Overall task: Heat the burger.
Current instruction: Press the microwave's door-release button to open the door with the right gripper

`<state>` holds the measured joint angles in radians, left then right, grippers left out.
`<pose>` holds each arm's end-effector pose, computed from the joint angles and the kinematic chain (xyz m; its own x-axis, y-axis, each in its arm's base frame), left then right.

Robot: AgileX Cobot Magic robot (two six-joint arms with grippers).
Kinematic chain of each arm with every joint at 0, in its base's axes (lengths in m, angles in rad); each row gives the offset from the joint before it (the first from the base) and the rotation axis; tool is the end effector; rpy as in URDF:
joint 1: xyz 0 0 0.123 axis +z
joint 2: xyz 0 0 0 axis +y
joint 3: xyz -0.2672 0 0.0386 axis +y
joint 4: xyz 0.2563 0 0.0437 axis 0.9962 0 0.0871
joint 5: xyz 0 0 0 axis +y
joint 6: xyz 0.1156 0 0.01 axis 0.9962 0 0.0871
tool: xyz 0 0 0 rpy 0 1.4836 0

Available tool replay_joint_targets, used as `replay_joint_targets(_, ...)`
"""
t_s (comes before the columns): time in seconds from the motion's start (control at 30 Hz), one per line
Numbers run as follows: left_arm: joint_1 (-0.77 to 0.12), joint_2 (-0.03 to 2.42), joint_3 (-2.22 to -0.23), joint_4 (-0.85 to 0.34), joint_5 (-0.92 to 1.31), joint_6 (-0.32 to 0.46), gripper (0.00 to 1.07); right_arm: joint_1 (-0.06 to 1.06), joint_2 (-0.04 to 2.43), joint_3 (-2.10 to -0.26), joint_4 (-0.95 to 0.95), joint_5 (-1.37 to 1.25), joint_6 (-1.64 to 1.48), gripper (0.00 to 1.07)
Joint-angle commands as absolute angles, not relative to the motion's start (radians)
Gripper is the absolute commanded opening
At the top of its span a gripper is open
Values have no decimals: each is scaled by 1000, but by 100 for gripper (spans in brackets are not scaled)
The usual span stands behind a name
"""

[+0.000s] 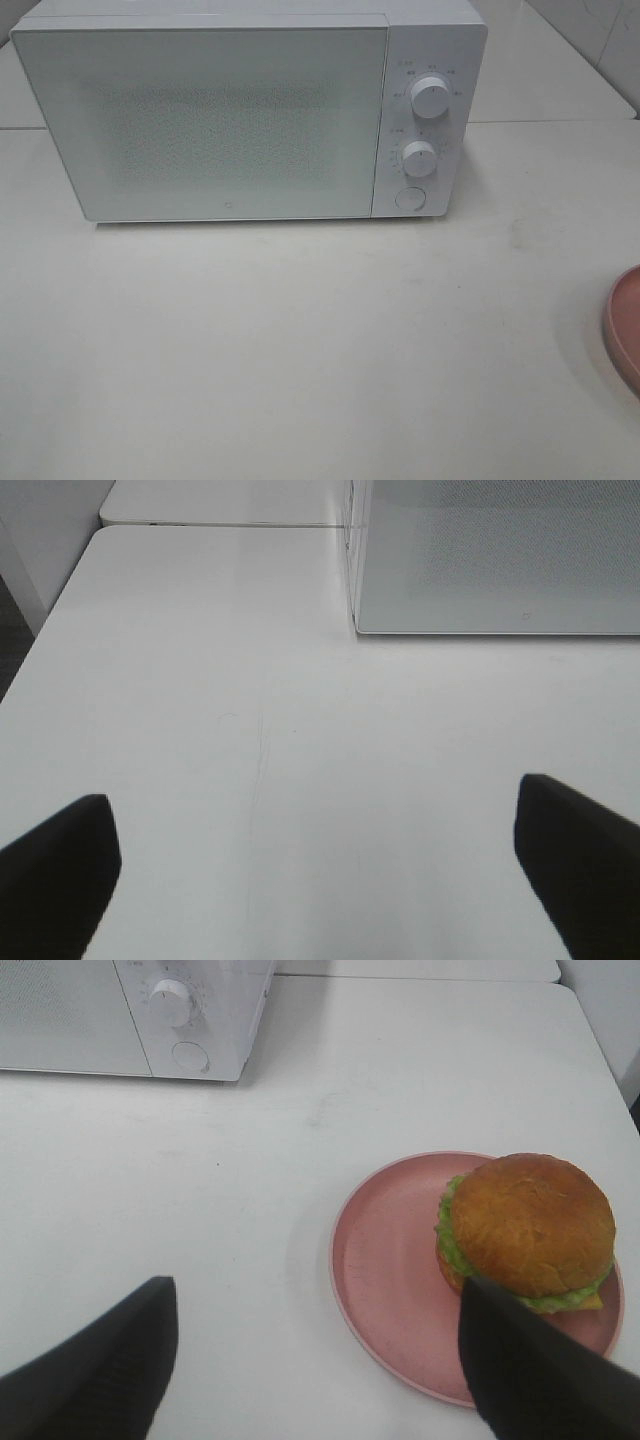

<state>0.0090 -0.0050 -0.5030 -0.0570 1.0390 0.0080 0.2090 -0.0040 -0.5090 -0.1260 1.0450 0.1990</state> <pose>0.0400 -0.0053 0.2733 -0.4294 -0.0248 -0.9028 0.0264 0.9989 -0.0400 0.0405 -0.0043 0.2750 -0.4289 0.0463 -0.9022 -0.0527 0.9957 0.0761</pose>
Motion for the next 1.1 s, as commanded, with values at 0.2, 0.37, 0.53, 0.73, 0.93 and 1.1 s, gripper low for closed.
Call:
replay_joint_targets(0.2, 9, -30, -500, -54, 1038, 0, 100, 204, -29, -508, -128, 1039, 193, 75)
replay_joint_targets(0.37, 9, -30, -500, -54, 1038, 0, 100, 204, -29, -508, -128, 1039, 193, 75)
replay_joint_targets(0.53, 9, -30, -500, -54, 1038, 0, 100, 204, -28, -520, -128, 1032, 193, 75)
replay_joint_targets(0.73, 9, -30, -500, -54, 1038, 0, 100, 204, 26, -554, -129, 1004, 193, 75)
replay_joint_targets(0.93, 9, -30, -500, -54, 1038, 0, 100, 204, 107, -554, -128, 947, 193, 75)
replay_joint_targets(1.1, 9, -30, -500, -54, 1038, 0, 100, 204, 182, -542, -128, 868, 193, 75)
